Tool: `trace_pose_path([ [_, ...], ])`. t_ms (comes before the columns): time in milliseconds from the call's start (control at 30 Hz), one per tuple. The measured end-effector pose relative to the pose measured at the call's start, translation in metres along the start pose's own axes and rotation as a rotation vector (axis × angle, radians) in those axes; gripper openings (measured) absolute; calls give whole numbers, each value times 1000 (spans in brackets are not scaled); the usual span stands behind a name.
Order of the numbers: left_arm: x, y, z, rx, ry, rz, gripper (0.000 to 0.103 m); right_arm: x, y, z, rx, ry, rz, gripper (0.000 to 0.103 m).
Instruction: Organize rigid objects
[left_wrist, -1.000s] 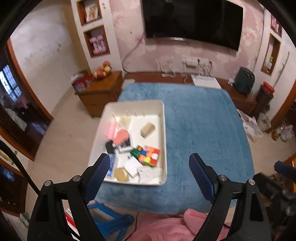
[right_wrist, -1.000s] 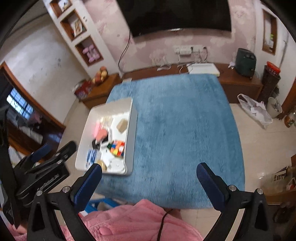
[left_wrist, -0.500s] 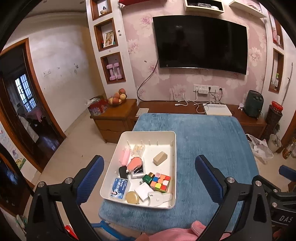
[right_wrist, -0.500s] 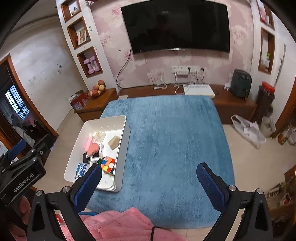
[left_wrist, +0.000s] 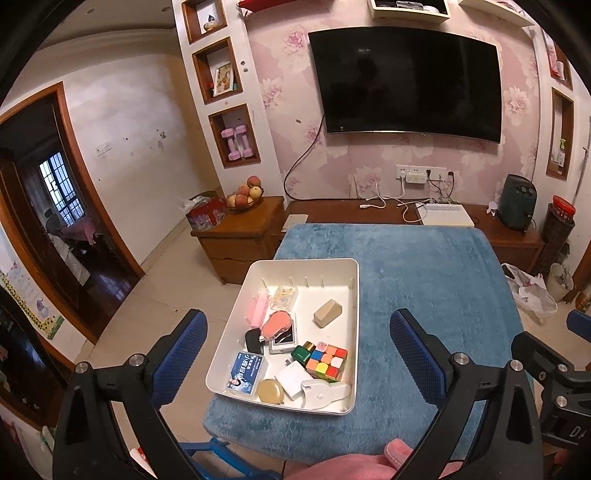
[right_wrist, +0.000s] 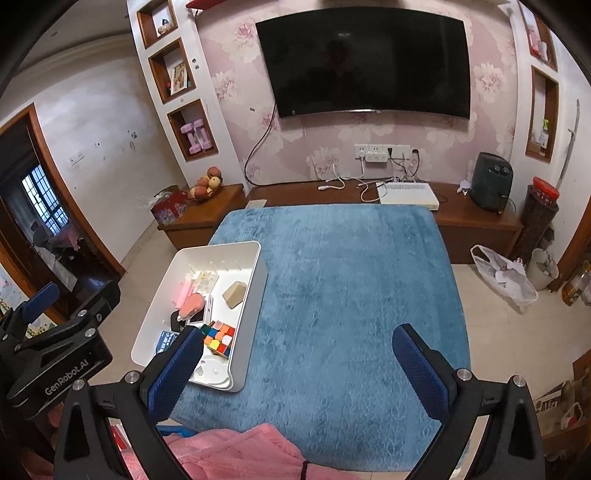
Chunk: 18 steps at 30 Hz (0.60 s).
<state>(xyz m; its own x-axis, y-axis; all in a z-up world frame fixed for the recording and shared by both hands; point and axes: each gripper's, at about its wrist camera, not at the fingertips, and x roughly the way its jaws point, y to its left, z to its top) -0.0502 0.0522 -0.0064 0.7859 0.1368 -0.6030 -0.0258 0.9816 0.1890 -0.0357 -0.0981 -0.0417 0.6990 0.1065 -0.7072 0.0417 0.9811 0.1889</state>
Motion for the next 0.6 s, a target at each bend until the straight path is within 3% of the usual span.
trace_pose_path([
  [600, 2, -11, 8, -2, -13, 20, 100, 18, -11, 2, 23, 70, 23, 102],
])
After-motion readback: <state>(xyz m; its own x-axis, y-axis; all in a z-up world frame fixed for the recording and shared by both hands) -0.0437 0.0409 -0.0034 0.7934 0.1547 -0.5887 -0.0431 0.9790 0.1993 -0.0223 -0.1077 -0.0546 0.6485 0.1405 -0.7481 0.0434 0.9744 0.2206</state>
